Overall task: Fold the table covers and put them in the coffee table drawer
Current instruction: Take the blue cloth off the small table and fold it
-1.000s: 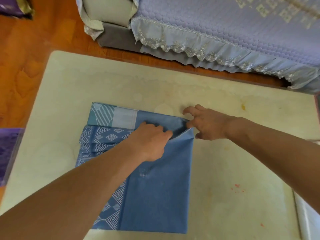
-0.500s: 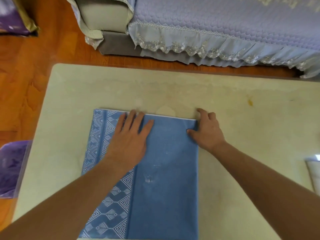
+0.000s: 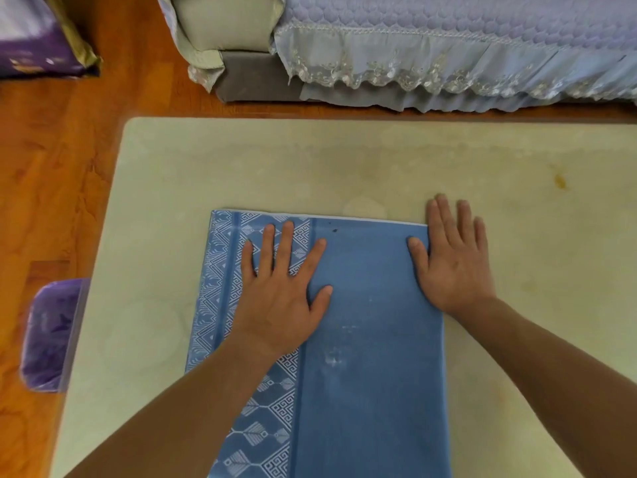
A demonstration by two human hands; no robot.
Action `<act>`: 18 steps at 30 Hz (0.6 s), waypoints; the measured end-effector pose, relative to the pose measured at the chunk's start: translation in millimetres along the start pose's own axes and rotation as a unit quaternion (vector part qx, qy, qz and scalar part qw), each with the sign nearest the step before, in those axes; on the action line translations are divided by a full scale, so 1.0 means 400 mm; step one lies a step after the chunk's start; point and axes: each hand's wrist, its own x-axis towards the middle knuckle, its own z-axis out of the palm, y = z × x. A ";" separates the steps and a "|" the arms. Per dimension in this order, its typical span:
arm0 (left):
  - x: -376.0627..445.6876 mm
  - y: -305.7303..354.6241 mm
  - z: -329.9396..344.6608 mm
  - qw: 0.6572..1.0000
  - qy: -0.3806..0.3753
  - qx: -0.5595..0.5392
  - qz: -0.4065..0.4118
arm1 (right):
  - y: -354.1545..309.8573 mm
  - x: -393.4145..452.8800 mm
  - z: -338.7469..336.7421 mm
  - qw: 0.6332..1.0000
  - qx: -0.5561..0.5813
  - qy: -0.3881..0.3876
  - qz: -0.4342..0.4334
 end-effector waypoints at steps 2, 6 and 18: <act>0.023 -0.010 -0.025 1.000 -0.003 -0.008 -0.011 | -0.004 -0.001 0.000 1.000 -0.004 -0.001 0.003; 0.041 -0.144 -0.045 0.999 -0.006 0.042 0.002 | -0.006 -0.008 -0.011 0.999 -0.038 -0.006 0.014; -0.463 -0.121 -0.103 0.874 -0.081 -0.294 -0.380 | -0.133 -0.454 -0.116 0.910 0.289 -0.028 0.296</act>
